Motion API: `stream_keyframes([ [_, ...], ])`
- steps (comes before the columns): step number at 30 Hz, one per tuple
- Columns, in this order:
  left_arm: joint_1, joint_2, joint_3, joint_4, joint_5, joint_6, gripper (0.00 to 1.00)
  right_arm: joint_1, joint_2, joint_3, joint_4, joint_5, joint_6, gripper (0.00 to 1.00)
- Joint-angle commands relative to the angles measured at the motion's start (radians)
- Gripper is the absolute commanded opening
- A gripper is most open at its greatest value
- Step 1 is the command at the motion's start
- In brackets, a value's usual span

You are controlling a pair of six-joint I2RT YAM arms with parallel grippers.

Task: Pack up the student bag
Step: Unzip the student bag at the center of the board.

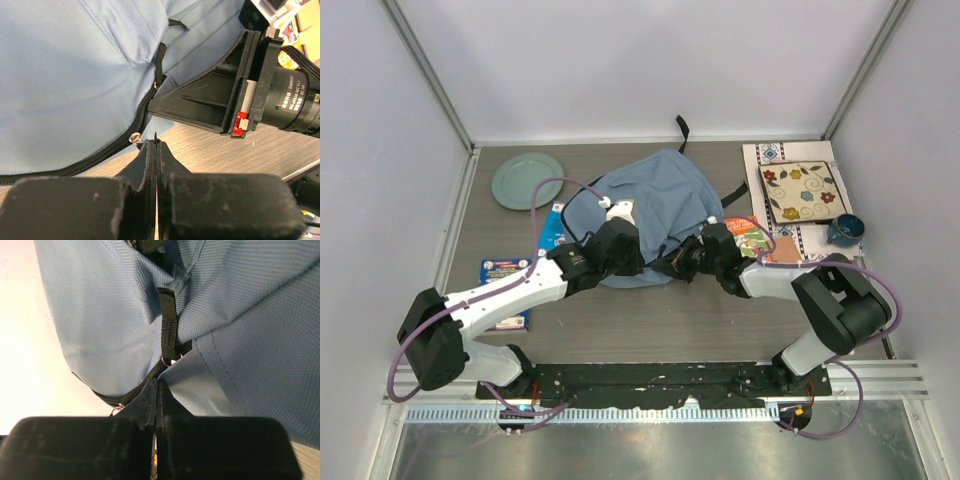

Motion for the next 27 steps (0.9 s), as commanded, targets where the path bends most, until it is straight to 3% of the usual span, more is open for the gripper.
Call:
stream_keyframes([
  [1,-0.012,-0.064,0.059,-0.026,-0.095,0.006,0.00,0.000,-0.064,0.060,-0.089,0.093,-0.110,0.01],
  [8,0.011,-0.130,0.045,-0.233,-0.302,-0.003,0.00,-0.075,-0.153,0.144,-0.283,0.195,-0.297,0.01],
  [16,0.116,-0.233,-0.038,-0.304,-0.381,-0.051,0.00,-0.133,-0.152,0.182,-0.375,0.207,-0.417,0.01],
  [21,0.130,-0.284,-0.062,-0.292,-0.375,-0.031,0.00,-0.156,-0.135,0.231,-0.421,0.235,-0.504,0.01],
  [27,0.129,-0.304,-0.098,-0.174,-0.214,0.020,0.00,-0.190,-0.109,0.319,-0.426,0.230,-0.596,0.01],
])
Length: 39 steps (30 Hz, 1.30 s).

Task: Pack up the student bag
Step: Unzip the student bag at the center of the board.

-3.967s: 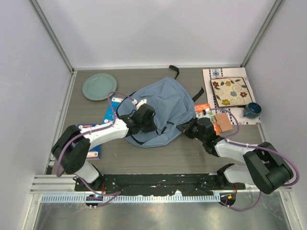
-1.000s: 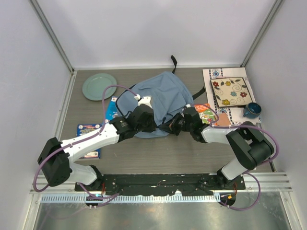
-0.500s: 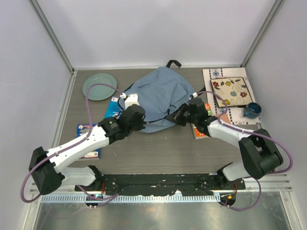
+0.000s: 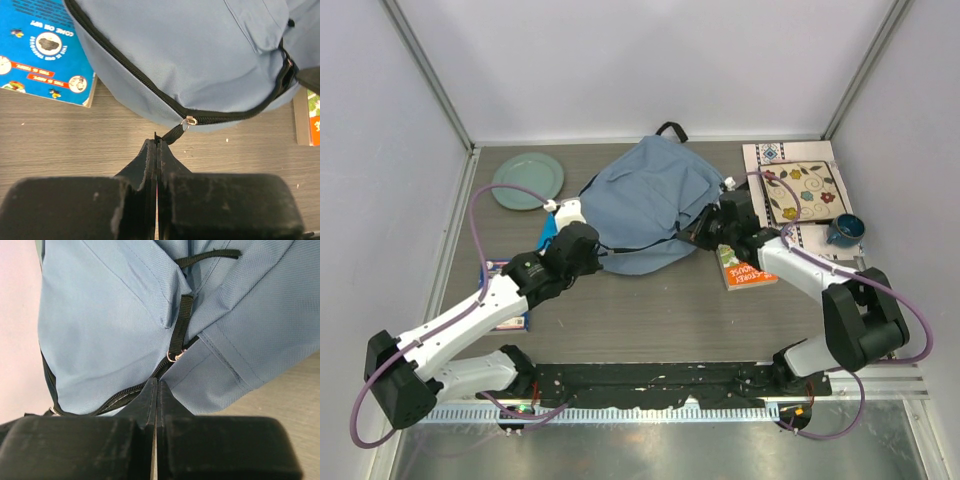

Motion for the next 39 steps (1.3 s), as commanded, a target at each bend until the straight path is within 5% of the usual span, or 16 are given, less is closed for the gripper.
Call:
stream_keyframes([
  [1,-0.003,-0.038,-0.020,0.068,0.066,0.064,0.00,-0.042,0.025,0.106,-0.025,0.091,-0.134,0.01],
  [11,-0.152,0.003,-0.016,0.212,0.151,0.071,0.00,-0.048,0.165,0.291,-0.140,0.083,-0.246,0.03],
  [15,-0.169,0.064,-0.004,0.238,0.155,0.037,0.00,-0.059,0.147,0.288,-0.229,0.126,-0.253,0.33],
  [16,-0.172,0.074,-0.001,0.240,0.146,0.032,0.00,-0.066,0.130,0.265,-0.243,0.135,-0.250,0.50],
  [17,-0.172,0.087,0.002,0.241,0.140,0.028,0.00,-0.084,0.112,0.249,-0.254,0.138,-0.248,0.56],
  [23,-0.172,0.095,0.011,0.226,0.076,0.009,0.00,-0.121,-0.094,0.051,-0.227,0.023,-0.150,0.69],
  [32,-0.170,0.040,-0.009,0.221,-0.032,-0.002,0.69,-0.088,-0.199,-0.183,-0.010,-0.121,0.054,0.69],
  [39,-0.169,0.095,0.031,0.183,-0.018,-0.017,0.84,-0.060,-0.180,-0.172,0.030,-0.138,0.057,0.69],
])
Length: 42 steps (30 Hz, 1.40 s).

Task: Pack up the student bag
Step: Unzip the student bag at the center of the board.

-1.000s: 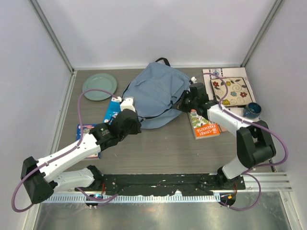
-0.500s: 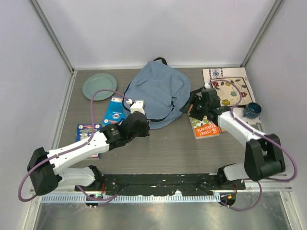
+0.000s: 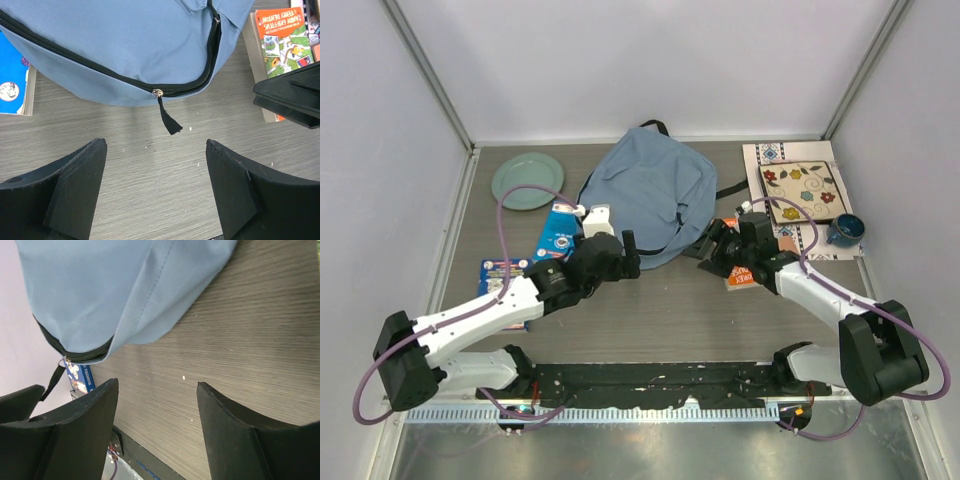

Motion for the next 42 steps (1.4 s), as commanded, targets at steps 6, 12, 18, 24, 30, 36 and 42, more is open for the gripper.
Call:
stream_keyframes([
  [6,0.007,0.107,0.093,0.039,-0.004,-0.014,0.85,0.028,0.004,0.018,0.095,-0.026,0.035,0.69],
  [12,0.031,0.193,0.130,0.041,0.010,-0.037,0.74,0.032,0.001,0.015,0.094,-0.024,0.038,0.69],
  [18,0.057,0.224,0.124,0.053,0.017,-0.057,0.58,0.034,-0.002,0.011,0.093,-0.026,0.038,0.69],
  [24,0.099,0.239,0.124,0.082,0.057,-0.057,0.56,0.034,0.004,0.011,0.098,-0.029,0.038,0.69],
  [30,0.123,0.255,0.129,0.096,0.088,-0.055,0.46,0.035,0.012,0.009,0.098,-0.034,0.035,0.69],
  [36,0.125,0.250,0.123,0.096,0.109,-0.057,0.26,0.034,0.021,0.009,0.100,-0.035,0.037,0.69],
  [42,0.125,0.247,0.107,0.102,0.117,-0.068,0.01,0.034,0.032,0.009,0.112,-0.046,0.041,0.69],
])
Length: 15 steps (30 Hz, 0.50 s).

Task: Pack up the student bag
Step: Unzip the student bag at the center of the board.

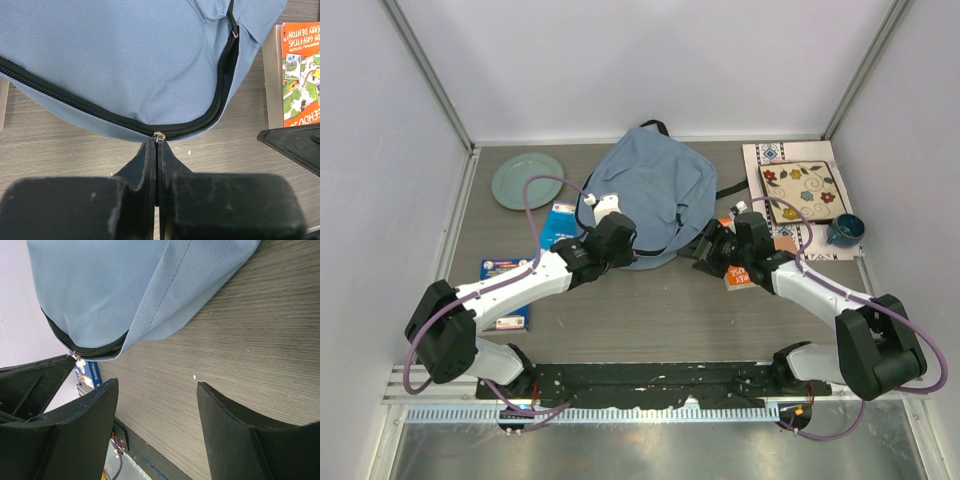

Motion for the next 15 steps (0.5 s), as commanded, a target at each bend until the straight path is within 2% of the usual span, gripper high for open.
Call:
stream_keyframes([
  [1,0.003,-0.005,0.014,0.049,0.007,-0.011,0.00,0.004,0.008,0.008,0.060,-0.022,0.019,0.69],
  [6,0.003,-0.013,0.009,0.065,0.008,0.001,0.00,0.025,0.008,-0.014,0.109,-0.033,0.080,0.69],
  [15,0.002,-0.040,-0.008,0.100,0.050,0.035,0.00,0.131,0.103,-0.078,0.421,0.004,0.350,0.70],
])
